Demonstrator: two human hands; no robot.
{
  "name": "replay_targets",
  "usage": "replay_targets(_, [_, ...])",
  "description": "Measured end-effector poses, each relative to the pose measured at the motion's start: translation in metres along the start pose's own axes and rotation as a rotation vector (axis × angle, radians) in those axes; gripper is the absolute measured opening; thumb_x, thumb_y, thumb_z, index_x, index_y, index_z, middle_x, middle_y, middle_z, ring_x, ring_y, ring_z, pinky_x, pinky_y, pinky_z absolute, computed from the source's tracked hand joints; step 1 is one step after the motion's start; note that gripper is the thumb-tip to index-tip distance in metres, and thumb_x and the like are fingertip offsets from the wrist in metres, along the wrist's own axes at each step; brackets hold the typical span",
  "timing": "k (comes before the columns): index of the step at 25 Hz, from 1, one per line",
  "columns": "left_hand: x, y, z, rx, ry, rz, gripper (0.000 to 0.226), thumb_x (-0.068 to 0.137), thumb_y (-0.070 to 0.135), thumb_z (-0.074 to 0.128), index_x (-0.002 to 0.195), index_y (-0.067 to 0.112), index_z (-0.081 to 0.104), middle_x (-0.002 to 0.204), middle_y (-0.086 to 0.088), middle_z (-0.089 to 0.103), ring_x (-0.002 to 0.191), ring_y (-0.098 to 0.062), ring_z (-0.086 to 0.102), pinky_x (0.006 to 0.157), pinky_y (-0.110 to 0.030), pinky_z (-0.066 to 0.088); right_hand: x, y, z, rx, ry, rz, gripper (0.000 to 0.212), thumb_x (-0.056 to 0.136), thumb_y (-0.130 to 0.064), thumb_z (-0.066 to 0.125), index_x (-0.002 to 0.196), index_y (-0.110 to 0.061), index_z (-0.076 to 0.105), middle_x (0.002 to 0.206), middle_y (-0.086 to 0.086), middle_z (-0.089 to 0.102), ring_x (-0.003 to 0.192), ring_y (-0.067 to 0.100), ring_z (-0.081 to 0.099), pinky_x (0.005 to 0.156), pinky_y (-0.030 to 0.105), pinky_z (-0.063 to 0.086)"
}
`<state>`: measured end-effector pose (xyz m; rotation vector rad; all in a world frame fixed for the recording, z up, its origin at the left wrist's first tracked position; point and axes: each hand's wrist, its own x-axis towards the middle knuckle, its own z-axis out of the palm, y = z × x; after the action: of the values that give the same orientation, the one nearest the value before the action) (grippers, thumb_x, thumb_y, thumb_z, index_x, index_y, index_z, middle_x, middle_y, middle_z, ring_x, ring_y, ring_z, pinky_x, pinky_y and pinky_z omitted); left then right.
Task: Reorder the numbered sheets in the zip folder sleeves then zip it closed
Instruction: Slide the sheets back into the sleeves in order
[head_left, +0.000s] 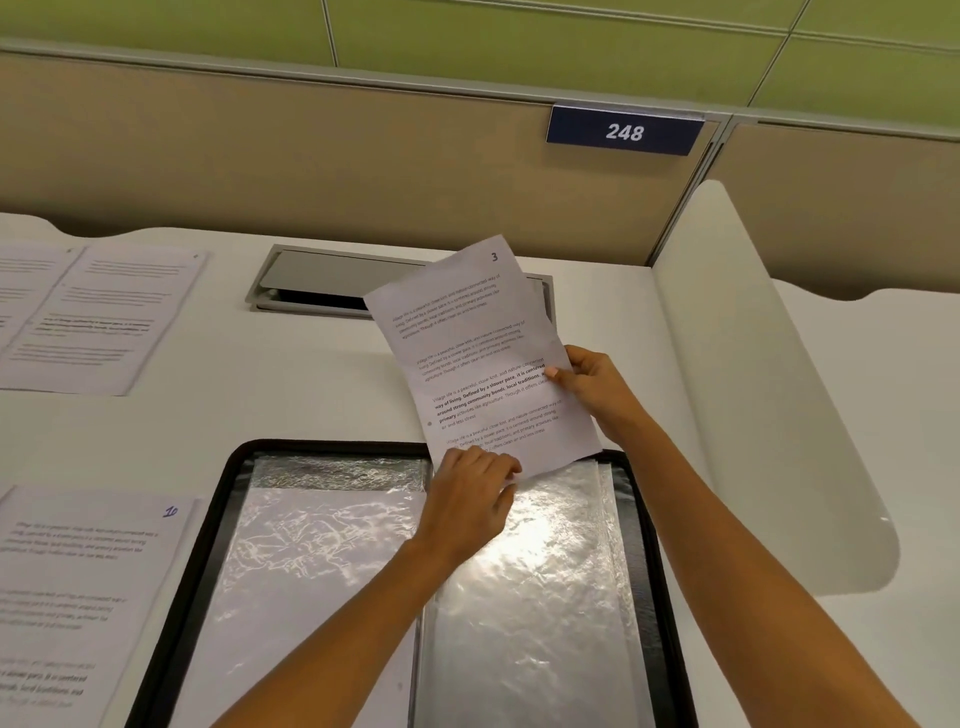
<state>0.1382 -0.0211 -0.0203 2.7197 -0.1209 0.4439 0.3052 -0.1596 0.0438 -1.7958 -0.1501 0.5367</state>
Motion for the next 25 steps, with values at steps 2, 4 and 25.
replay_targets(2, [0.007, 0.013, 0.005, -0.019, -0.041, -0.038, 0.02, 0.08, 0.032, 0.07, 0.099, 0.025, 0.067, 0.086, 0.014, 0.069, 0.082, -0.011, 0.06, 0.077, -0.03, 0.042, 0.0, 0.002, 0.002, 0.032, 0.004, 0.025, 0.022, 0.093, -0.011, 0.062, 0.114, -0.009, 0.067, 0.102, 0.006, 0.073, 0.085, 0.02, 0.071, 0.077, 0.035, 0.058])
replay_targets(4, [0.013, 0.026, 0.01, -0.025, -0.076, -0.022, 0.015, 0.082, 0.034, 0.068, 0.095, 0.027, 0.07, 0.087, 0.012, 0.07, 0.081, -0.012, 0.061, 0.076, -0.033, 0.044, -0.002, 0.003, 0.004, 0.047, 0.004, 0.035, 0.024, 0.093, -0.009, 0.061, 0.117, -0.008, 0.065, 0.104, 0.007, 0.073, 0.086, 0.02, 0.07, 0.078, 0.034, 0.058])
replay_targets(25, [0.019, 0.068, 0.02, 0.164, 0.086, 0.041, 0.028, 0.07, 0.015, 0.077, 0.096, 0.024, 0.071, 0.085, 0.005, 0.072, 0.088, -0.017, 0.061, 0.096, -0.042, 0.036, -0.007, 0.008, 0.025, 0.088, 0.21, 0.277, 0.024, 0.098, -0.013, 0.053, 0.121, -0.01, 0.06, 0.113, 0.007, 0.067, 0.097, 0.028, 0.066, 0.086, 0.043, 0.056])
